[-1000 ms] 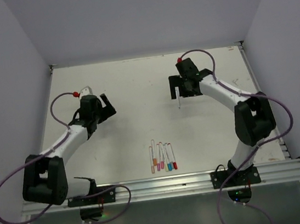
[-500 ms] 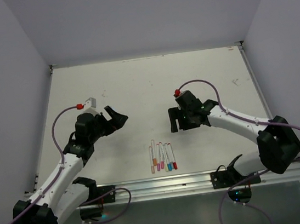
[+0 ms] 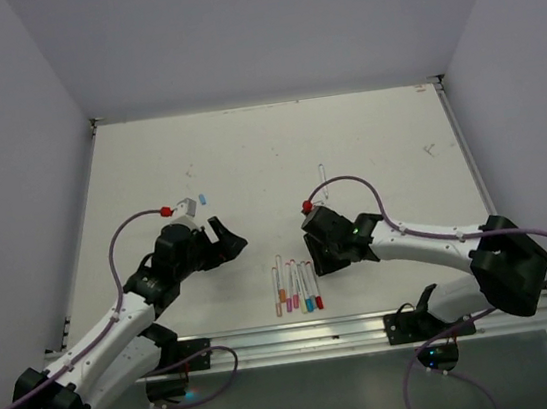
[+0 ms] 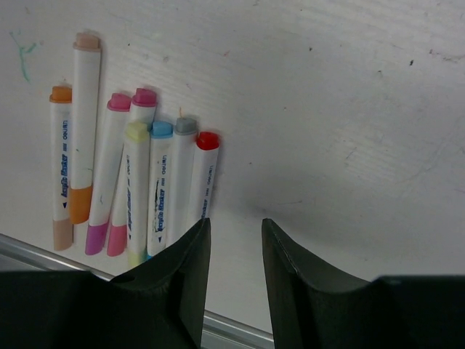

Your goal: Open the pen caps

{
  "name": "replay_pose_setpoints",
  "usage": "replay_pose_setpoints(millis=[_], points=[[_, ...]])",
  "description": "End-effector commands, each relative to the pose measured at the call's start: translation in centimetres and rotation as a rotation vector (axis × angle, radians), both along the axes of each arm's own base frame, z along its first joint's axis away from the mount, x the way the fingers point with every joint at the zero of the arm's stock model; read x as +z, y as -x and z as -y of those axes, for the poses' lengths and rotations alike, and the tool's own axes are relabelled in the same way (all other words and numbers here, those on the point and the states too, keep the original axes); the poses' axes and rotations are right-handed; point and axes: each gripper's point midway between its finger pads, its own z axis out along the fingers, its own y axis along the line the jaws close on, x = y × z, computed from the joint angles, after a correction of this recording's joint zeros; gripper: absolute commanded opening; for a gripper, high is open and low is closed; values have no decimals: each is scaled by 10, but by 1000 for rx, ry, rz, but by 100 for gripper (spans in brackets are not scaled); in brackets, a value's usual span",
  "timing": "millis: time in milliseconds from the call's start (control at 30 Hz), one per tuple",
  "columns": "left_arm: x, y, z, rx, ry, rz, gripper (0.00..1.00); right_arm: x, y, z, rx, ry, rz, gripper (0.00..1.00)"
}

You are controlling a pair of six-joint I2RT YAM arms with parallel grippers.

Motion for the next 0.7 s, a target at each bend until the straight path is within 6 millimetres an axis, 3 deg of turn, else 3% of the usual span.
replay_pose_setpoints(millis=[0,533,667], points=[[-4,1,-4,25,-9,-6,88,1,-3,-9,-37,3,50,38],[-2,4,-2,4,-9,0,85,-20,11,-25,-34,34,46,37],[-1,5,-3,4,-13,3,84,-27,12,-24,-40,61,47,30]])
